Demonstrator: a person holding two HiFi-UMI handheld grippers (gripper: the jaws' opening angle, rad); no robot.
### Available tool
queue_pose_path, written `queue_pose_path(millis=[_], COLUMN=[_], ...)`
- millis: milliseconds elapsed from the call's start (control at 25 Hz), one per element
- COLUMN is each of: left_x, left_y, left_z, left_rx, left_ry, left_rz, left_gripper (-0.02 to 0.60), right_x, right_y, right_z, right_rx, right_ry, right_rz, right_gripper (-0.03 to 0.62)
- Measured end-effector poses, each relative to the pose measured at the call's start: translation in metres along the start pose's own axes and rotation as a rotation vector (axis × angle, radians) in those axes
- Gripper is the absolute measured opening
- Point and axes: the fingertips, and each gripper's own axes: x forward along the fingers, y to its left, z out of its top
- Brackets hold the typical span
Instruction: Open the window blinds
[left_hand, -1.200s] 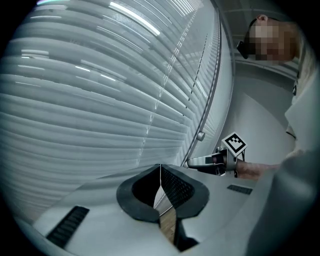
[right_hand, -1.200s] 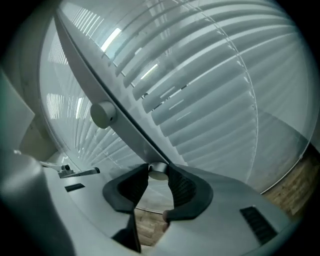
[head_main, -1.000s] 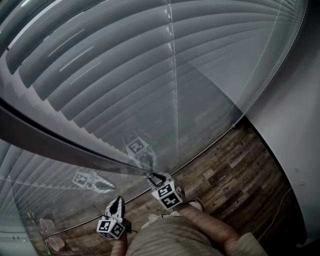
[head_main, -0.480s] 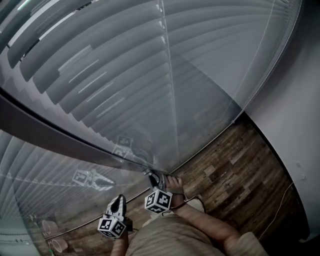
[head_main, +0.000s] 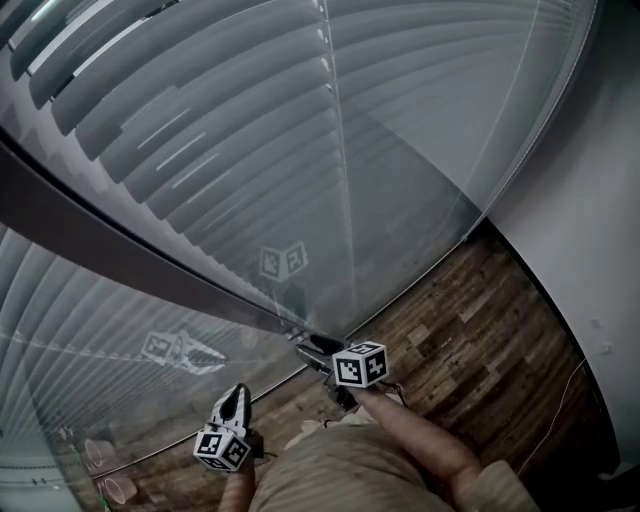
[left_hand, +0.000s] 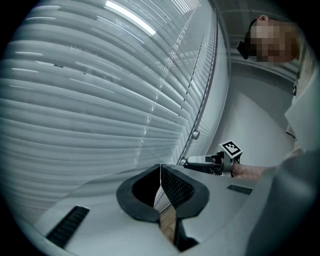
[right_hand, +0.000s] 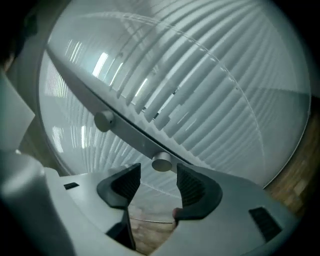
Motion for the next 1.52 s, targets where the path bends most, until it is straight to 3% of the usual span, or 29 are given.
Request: queue_pose_path(millis=[160, 240, 320, 440, 560, 680, 760, 840, 880, 920, 1280, 1360, 1520], left_x=[-0.002, -0.004, -0.005, -0.007, -0.007, -0.006, -0.005, -0.004, -0.004, -0.004, -0.003, -0.003, -0.004], left_y=[-0.001, -0.001, -0.001, -0.001, -0.002, -0.003, -0.004, -0.006, -0.007, -0.008, -0.007, -0.008, -0.005], left_z=[-0.003, -0.003, -0.004, -0.004, -0.005, -0.006, -0.006, -0.006, -0.006, -0.006, -0.01, -0.008, -0.007], left_rx=[0.001, 0.002, 0.002, 0.004, 0.001, -0.001, -0.002, -0.001, 0.0, 0.0, -0.004, -0.003, -0.004], left_ry=[0.0, 0.001, 0.001, 0.002, 0.003, 0.001, 0.0, -0.001, -0.003, -0.004, -0.001, -0.004, -0.006], left_rz=[0.0, 0.005, 0.01, 0.015, 0.019, 0.022, 0.022, 0.021, 0.021, 0.02, 0.022, 0.021, 0.026], left_gripper=[0.012, 0.012, 0.012, 0.012, 0.012, 0.012, 0.012, 0.012, 0.012, 0.012, 0.012, 0.012, 0.012], right_x=[0.003, 0.002, 0.002, 0.003, 0.006, 0.006, 0.007, 0.008, 0.009, 0.01, 0.007, 0.002, -0.007], right_y=[0.001, -0.003, -0.005, -0.005, -0.004, -0.002, 0.002, 0.006, 0.007, 0.007, 0.007, 0.008, 0.006], right_z=[0.007, 0.008, 0.01, 0.011, 0.008, 0.008, 0.008, 0.006, 0.005, 0.004, 0.003, -0.001, -0.001], right_rx=[0.288, 0.354, 0.358, 0.265, 0.08, -0.177, -0.496, -0.955, -1.107, -1.161, -1.073, -0.923, -0.455], right_ry=[-0.032, -0.051, -0.062, -0.046, 0.01, 0.058, 0.116, 0.207, 0.24, 0.257, 0.181, 0.162, 0.107], right_rz=[0.112, 0.119, 0.121, 0.087, -0.009, -0.132, -0.274, -0.481, -0.554, -0.581, -0.468, -0.372, -0.159], right_gripper=[0.222, 0.135, 0.132, 0.132, 0.129, 0.127, 0.127, 0.127, 0.127, 0.127, 0.135, 0.135, 0.167])
